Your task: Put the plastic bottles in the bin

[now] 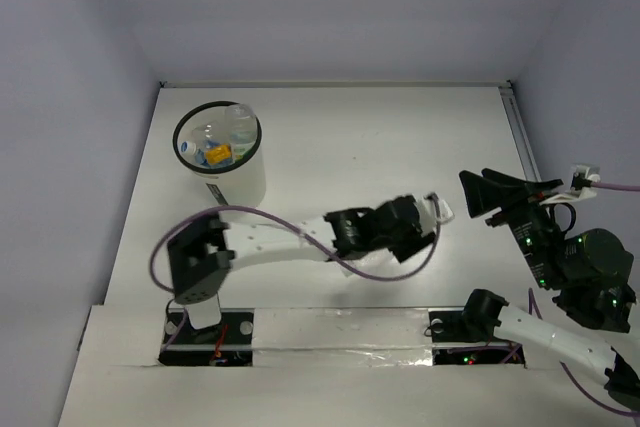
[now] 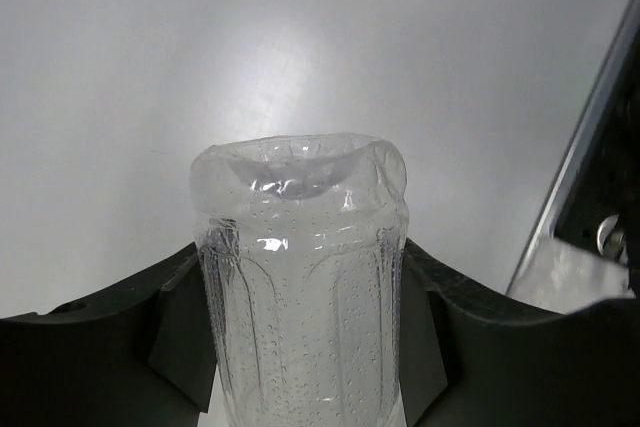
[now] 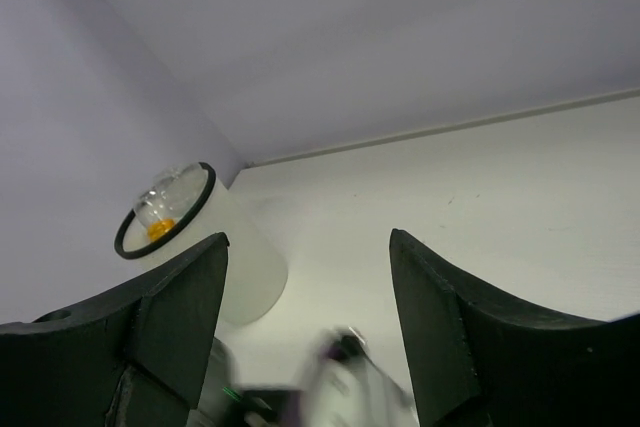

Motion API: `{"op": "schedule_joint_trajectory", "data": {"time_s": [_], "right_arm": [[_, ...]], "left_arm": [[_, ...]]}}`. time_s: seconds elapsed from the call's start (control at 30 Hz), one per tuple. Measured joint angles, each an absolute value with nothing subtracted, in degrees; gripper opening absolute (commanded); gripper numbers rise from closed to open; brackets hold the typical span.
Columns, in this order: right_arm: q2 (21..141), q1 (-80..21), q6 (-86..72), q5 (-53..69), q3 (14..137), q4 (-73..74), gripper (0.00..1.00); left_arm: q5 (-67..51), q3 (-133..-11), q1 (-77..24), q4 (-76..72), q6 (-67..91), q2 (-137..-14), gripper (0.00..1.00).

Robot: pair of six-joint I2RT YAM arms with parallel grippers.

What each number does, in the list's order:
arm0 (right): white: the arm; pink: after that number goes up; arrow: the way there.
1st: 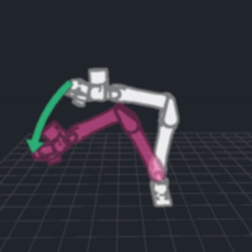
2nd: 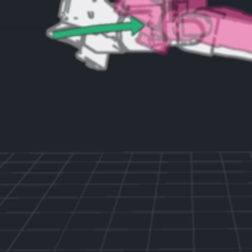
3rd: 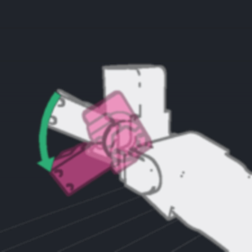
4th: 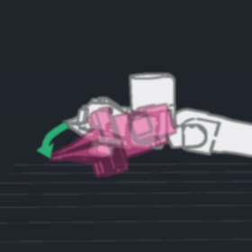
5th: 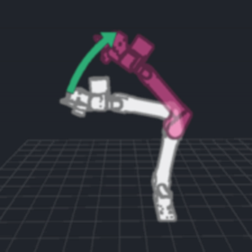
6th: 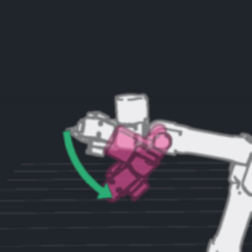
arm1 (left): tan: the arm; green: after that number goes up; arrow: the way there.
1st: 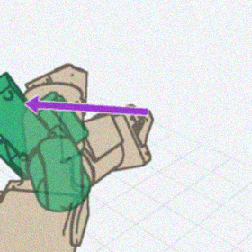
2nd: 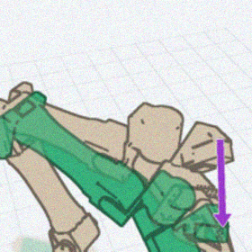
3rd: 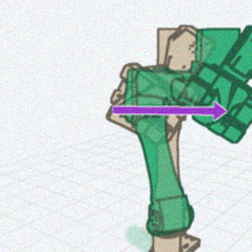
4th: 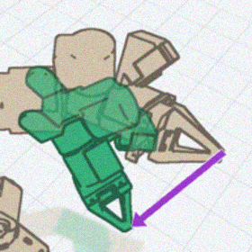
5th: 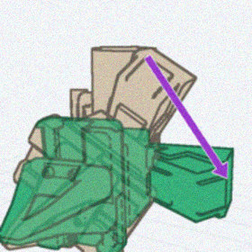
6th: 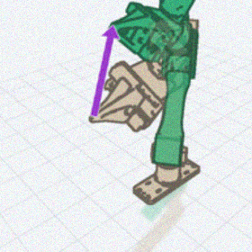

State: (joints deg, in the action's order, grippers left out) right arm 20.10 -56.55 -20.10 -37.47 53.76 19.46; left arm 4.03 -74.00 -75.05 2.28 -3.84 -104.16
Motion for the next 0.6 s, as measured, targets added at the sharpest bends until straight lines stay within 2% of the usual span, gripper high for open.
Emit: {"op": "schedule_joint_trajectory", "data": {"time_s": [0.17, 0.3, 0.47, 0.6], "right_arm": [[22.2, -56.6, -19.9, -36.6, 52.4, 17.6, 0.71], [25.0, -56.6, -19.7, -34.9, 50.3, 14.9, 0.71], [28.1, -56.6, -19.2, -31.8, 48.3, 11.3, 0.71], [29.9, -56.6, -19.0, -29.8, 47.7, 8.9, 0.71]], "left_arm": [[11.1, -73.9, -66.6, -1.0, 0.0, -85.1, 0.47], [17.1, -74.6, -53.8, -4.7, 4.4, -71.4, 0.46], [27.4, -74.5, -41.9, -9.9, 5.6, -59.8, 0.40], [33.0, -73.1, -34.6, -14.9, 3.4, -56.1, 0.37]]}}
